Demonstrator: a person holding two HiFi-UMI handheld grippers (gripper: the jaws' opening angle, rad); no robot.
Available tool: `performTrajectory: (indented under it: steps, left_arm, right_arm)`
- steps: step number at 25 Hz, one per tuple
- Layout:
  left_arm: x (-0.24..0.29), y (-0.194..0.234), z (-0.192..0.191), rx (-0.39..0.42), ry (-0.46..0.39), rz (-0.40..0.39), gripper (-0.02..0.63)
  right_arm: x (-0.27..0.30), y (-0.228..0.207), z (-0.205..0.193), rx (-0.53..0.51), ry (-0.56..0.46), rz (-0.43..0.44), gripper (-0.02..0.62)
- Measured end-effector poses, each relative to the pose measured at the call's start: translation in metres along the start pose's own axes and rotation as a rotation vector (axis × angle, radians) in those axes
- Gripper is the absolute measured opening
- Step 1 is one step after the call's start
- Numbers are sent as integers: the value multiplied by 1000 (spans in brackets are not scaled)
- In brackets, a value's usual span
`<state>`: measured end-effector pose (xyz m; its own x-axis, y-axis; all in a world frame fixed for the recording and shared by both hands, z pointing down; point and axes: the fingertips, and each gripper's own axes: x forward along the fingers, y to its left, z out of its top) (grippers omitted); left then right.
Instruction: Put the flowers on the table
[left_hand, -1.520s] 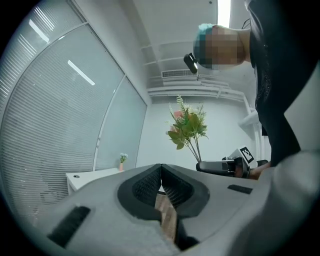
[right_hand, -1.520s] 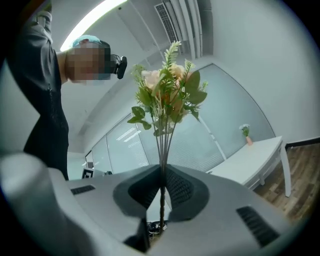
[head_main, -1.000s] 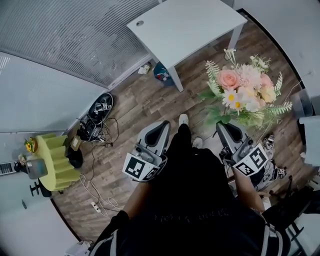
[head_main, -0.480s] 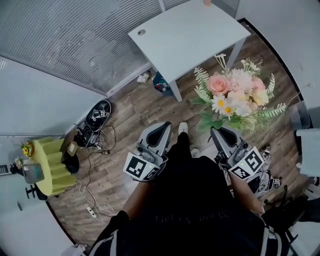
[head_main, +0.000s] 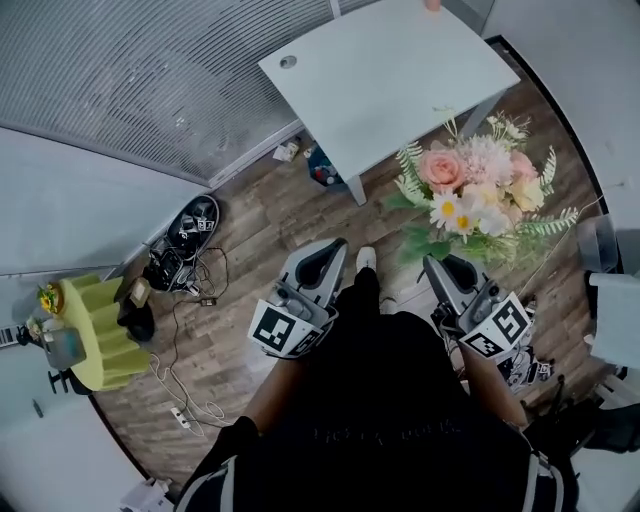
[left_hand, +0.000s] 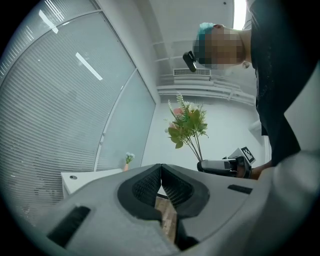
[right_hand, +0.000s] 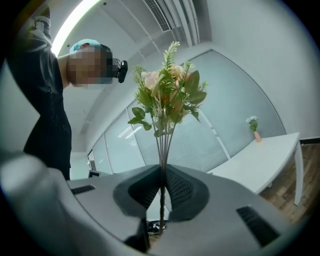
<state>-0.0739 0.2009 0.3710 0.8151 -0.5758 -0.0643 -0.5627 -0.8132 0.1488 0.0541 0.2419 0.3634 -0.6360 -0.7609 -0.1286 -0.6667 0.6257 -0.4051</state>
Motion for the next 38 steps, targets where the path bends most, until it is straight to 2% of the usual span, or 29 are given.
performTrajectory:
  steps: [7,11,13,25,33,38]
  left_arm:
    - [8,37,-1,-10,1,-4,18]
    - [34,96,4,-35,10,1,18]
    - [43,111,7,-48,13,-11,18]
    - [71,121,2,-65,30,-66,18]
    - [97,133,9,-40,25,-39,18]
    - [137,152,3,-53,50,-19,18]
  right_arm:
    - [28,-14,2,7,-17,-9,44]
    - [82,-42,9,9,14,-24,44]
    - [96,-49,12,6,16,-34,44]
    - [98,-72,22,4,-19,-92,44]
    - [107,-100,34,12,-31,-66,44]
    - [123,-147,43,58,-28,-58,44]
